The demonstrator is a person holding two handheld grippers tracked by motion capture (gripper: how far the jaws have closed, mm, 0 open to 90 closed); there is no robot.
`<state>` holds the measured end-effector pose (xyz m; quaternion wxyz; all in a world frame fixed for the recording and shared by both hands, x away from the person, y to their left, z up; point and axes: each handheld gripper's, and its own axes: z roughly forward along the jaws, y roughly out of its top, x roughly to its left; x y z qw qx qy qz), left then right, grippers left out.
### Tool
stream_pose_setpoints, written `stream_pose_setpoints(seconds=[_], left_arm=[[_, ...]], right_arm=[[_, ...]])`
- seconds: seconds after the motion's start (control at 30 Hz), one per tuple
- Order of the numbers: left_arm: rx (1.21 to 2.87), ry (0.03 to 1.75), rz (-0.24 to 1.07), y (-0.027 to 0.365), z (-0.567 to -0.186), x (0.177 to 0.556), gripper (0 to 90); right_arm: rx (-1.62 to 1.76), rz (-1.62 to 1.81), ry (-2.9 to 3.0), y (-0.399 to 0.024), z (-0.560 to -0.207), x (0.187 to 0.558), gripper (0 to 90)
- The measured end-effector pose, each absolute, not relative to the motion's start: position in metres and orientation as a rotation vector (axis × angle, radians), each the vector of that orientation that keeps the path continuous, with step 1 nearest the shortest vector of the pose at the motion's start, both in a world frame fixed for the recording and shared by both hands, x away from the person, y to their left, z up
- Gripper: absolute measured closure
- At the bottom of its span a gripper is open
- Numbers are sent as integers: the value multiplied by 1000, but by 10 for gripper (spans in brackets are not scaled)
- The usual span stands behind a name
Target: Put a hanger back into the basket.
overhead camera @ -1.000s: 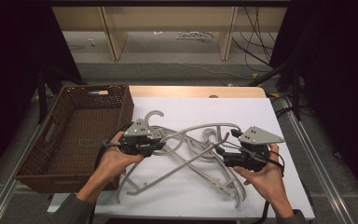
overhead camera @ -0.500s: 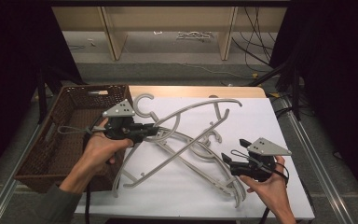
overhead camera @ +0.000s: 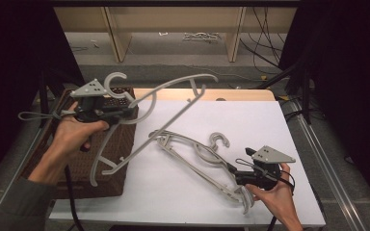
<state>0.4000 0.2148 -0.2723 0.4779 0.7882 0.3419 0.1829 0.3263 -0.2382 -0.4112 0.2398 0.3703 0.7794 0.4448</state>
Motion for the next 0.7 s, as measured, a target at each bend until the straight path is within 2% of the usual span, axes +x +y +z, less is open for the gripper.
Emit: stream_pose_setpoints(seconds=[0.37,0.7], left_arm=[[1908,982,632,286,-275,426,817],[1885,1080,683,335,-301,436,817]], right_arm=[[1023,1205,2142,-238,-415,328,194],[1027,1188,2155,-237,-417,328,194]])
